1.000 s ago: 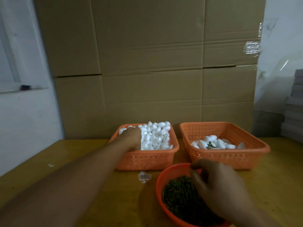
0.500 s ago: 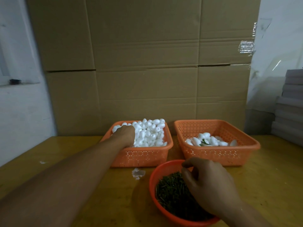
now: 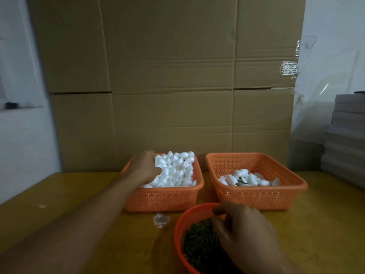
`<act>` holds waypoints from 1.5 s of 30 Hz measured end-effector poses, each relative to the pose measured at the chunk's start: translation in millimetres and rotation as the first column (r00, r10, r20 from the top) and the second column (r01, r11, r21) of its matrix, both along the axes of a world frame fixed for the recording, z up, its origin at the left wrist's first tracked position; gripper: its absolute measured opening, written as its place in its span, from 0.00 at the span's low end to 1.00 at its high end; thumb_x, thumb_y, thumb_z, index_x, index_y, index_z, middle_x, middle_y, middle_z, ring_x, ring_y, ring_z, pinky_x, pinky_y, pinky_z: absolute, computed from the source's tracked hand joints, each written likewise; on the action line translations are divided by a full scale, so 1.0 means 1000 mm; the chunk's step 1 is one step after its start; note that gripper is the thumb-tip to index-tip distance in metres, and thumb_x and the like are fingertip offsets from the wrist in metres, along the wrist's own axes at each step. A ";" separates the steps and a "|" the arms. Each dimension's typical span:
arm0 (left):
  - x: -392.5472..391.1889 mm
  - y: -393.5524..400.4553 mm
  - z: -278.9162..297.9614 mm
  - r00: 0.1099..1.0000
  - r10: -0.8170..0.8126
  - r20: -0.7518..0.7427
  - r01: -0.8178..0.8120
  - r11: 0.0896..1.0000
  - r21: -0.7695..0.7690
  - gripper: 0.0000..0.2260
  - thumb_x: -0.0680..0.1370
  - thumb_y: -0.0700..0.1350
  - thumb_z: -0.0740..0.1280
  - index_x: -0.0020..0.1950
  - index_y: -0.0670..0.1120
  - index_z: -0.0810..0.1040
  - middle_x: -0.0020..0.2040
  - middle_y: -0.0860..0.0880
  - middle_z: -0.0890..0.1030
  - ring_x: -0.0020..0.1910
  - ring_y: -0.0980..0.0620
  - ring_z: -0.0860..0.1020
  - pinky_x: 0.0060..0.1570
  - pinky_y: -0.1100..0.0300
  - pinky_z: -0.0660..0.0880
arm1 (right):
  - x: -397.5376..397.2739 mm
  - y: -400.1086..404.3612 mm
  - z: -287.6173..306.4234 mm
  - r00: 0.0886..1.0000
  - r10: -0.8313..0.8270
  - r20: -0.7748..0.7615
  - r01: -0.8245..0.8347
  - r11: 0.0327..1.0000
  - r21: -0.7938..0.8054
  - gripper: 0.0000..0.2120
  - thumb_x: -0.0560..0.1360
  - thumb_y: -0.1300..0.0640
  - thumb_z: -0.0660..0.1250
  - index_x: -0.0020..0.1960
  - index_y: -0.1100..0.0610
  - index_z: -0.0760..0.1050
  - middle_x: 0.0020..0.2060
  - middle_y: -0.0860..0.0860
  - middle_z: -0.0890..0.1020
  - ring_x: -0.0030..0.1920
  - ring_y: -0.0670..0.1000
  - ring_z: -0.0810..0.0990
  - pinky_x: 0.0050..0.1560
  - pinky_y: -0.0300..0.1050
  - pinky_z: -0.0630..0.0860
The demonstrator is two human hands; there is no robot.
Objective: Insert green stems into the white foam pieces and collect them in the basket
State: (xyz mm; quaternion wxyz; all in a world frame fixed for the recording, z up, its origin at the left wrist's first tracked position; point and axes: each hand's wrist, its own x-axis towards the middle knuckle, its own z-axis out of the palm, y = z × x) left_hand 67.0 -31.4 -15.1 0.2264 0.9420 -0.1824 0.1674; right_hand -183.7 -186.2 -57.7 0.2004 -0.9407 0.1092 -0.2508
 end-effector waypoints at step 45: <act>-0.170 0.023 -0.052 0.776 -0.625 -0.090 0.359 0.554 -0.752 0.09 0.77 0.46 0.69 0.49 0.62 0.81 0.44 0.46 0.85 0.40 0.47 0.84 0.41 0.59 0.80 | 0.027 0.001 0.004 0.860 0.072 -0.505 -0.161 0.978 -0.135 0.19 0.73 0.42 0.70 0.61 0.48 0.77 0.59 0.47 0.81 0.59 0.51 0.79 0.61 0.50 0.77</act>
